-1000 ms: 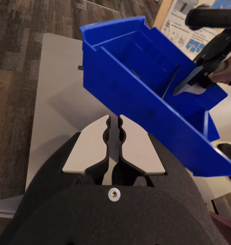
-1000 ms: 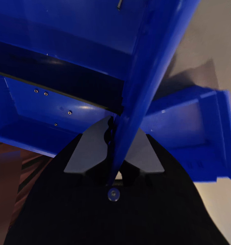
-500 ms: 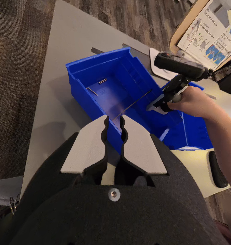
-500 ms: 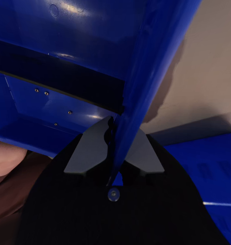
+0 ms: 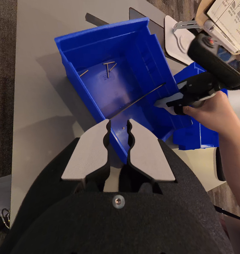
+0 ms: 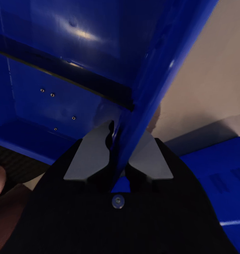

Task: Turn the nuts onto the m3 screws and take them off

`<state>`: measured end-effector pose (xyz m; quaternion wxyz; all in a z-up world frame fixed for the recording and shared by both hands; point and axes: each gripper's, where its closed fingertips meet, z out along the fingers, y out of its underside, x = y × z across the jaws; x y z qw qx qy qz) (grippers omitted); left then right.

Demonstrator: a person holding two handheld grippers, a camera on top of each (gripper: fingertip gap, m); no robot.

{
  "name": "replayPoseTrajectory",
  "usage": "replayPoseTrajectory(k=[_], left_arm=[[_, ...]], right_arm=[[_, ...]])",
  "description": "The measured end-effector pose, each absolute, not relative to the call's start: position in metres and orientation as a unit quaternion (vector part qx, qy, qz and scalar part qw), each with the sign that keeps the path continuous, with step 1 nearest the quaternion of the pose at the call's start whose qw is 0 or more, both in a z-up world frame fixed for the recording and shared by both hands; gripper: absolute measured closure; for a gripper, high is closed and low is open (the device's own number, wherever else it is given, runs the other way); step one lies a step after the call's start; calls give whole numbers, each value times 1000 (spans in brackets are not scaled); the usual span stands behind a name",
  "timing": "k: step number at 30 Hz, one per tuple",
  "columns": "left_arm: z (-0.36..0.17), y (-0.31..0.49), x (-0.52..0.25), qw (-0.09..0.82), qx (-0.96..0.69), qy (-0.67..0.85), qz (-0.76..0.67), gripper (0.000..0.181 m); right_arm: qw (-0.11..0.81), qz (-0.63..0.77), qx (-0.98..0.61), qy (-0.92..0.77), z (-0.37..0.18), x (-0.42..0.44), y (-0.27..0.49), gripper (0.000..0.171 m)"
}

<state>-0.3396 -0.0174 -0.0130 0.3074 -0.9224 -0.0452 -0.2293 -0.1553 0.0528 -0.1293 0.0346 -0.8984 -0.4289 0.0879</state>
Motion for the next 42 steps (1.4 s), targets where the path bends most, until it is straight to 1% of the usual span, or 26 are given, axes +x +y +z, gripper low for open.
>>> replayPoseTrajectory(k=[1,2,4,5,7,8,9,10,12,14,17,19,20,21,22,24,25,28,31,37,42], left_arm=[[-10,-17,-340,313,-921,-45,-227,159],[-8,-17,-340,317,-920,-45,-225,159],[-5,-17,-339,322,-919,-46,-222,159],[-4,-17,-339,323,-919,-45,-220,159],[-3,-18,-336,322,-920,-40,-219,159],[-3,-18,-335,321,-920,-37,-221,158],[-3,-19,-334,321,-920,-34,-223,158],[-2,-19,-333,321,-919,-34,-225,158],[-2,-20,-334,322,-918,-38,-226,158],[1,-19,-335,327,-916,-42,-227,157],[2,-17,-335,331,-915,-48,-227,157],[-1,-17,-334,325,-917,-48,-224,157],[-2,-17,-334,322,-919,-48,-222,157],[-3,-17,-333,320,-920,-48,-220,157],[-3,-17,-333,319,-921,-48,-219,157],[-3,-15,-331,322,-921,-46,-215,159],[-2,-14,-329,325,-920,-45,-216,160],[1,-11,-322,328,-919,-34,-215,160],[1,-7,-317,326,-922,-27,-209,160],[3,-1,-308,325,-924,-18,-202,161],[1,2,-300,318,-929,-7,-189,161]], right_arm=[[70,83,-894,-435,-121,-153,59,153],[125,76,-886,-440,-106,-151,69,151],[269,55,-853,-444,-60,-145,90,137],[322,47,-833,-447,-36,-139,92,138],[371,37,-819,-437,-2,-111,84,138],[372,26,-826,-423,7,-86,79,135],[360,17,-840,-405,10,-57,76,128],[346,9,-858,-379,10,-23,76,126],[312,-35,-897,-311,-1,57,81,121],[271,-65,-928,-248,-24,123,80,118],[191,13,-961,-202,-73,150,55,112],[140,-3,-969,-205,-103,165,43,112],[115,0,-970,-216,-115,166,37,113],[97,32,-970,-221,-122,160,32,134],[95,50,-971,-215,-122,160,32,148],[90,56,-973,-206,-120,173,36,160],[86,65,-973,-205,-120,181,39,162],[75,94,-976,-181,-120,215,44,164],[72,63,-983,-155,-120,274,48,164],[64,44,-995,-65,-122,392,38,164],[67,31,-997,-14,-122,456,26,165]])
